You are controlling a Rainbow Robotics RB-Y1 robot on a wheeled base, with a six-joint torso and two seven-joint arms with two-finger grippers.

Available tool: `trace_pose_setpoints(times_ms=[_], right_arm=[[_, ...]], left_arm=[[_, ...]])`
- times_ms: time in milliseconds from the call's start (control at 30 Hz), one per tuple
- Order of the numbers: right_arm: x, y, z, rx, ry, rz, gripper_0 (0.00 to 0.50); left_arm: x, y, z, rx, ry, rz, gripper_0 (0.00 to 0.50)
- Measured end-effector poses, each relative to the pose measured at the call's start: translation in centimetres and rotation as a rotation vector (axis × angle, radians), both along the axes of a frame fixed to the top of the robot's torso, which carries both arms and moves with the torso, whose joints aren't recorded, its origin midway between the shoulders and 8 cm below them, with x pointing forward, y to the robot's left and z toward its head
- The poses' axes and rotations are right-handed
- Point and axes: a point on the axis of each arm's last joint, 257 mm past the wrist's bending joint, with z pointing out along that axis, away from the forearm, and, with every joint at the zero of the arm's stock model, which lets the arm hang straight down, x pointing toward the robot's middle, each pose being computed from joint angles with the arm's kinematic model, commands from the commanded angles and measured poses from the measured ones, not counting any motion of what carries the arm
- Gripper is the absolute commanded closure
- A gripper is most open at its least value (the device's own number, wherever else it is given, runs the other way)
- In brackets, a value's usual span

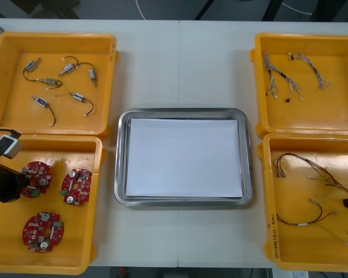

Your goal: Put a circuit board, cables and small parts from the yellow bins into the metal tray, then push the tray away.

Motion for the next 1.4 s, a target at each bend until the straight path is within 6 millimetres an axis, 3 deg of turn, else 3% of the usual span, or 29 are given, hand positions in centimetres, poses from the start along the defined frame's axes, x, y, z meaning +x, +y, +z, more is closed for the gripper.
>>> trace_pose_setpoints(times_ms=[167, 200, 267, 333, 633, 900, 1100, 1400], right_arm=[[0.0, 0.0, 0.0, 0.000, -0.001, 0.000, 0.000], [0.0, 0.0, 0.0, 0.000, -0.001, 0.000, 0.067], [0.0, 0.0, 0.0, -0.001, -0.001, 0.001, 0.354], [0.0, 0.0, 0.0, -0.003, -0.001, 0.005, 0.490], [-0.2, -0.1, -0.1, -0.006, 0.003, 0.007, 0.500], [-0.1, -0.1, -0.1, -0.009, 0.002, 0.009, 0.500], [-1.3, -0.3, 0.5, -0.012, 0.049, 0.012, 0.500], [-1.9, -1.3, 6.8, -0.056, 0.040, 0.018, 0.500]], left_arm=[[-1.2, -0.1, 2.2, 0.027, 0.053, -0.028, 0.496], [-1.3, -0.3, 2.6, 0.033, 0.065, -0.036, 0.496], [-1.4, -0.8, 3.5, 0.045, 0.083, -0.060, 0.496], [-1.3, -1.7, 4.6, 0.059, 0.093, -0.091, 0.497], [0.9, -7.6, 8.8, 0.113, 0.084, -0.244, 0.498], [1.9, -15.2, 9.6, 0.066, 0.117, -0.235, 0.496], [2.1, -18.5, 9.9, 0.050, 0.131, -0.220, 0.496], [2.3, -23.4, 9.4, 0.142, 0.104, -0.357, 0.495]])
